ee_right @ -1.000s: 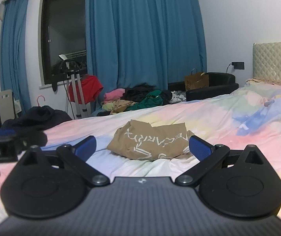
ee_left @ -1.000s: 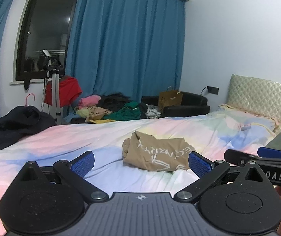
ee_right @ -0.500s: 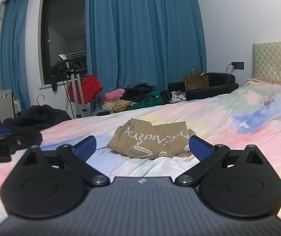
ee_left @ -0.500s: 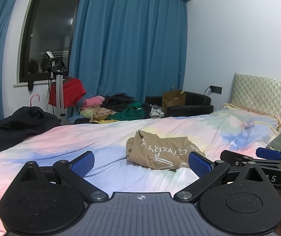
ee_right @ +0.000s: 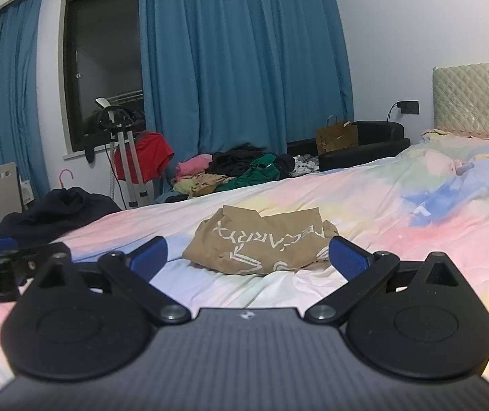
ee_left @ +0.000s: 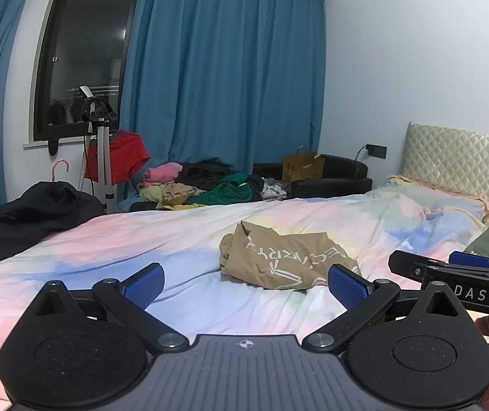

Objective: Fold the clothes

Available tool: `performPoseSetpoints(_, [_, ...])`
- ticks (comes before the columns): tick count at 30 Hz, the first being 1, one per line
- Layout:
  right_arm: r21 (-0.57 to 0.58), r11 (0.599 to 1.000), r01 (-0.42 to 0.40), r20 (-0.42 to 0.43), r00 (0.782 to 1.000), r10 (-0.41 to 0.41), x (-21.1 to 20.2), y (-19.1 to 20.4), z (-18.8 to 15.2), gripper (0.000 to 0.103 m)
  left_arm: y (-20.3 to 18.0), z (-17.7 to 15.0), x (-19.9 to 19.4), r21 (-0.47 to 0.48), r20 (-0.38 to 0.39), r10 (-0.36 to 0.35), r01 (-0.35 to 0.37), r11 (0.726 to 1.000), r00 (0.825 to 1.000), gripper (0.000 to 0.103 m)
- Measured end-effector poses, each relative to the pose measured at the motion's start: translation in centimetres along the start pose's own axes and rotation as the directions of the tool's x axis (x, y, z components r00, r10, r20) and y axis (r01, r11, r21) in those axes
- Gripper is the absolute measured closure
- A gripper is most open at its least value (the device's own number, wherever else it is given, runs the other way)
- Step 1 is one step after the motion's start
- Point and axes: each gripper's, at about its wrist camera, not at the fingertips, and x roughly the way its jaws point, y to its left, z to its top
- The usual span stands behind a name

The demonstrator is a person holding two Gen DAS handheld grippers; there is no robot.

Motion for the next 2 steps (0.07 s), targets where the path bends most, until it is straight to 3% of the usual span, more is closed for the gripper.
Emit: performPoseSetpoints(2, [0.0,1.0,0.0,-0.002,1.0,0.0,0.07,-0.01,0.02,0.001,0.03,-0.01,0.0,-0.002,-0.001,0.003,-0.003,1.0,1.0,0.001])
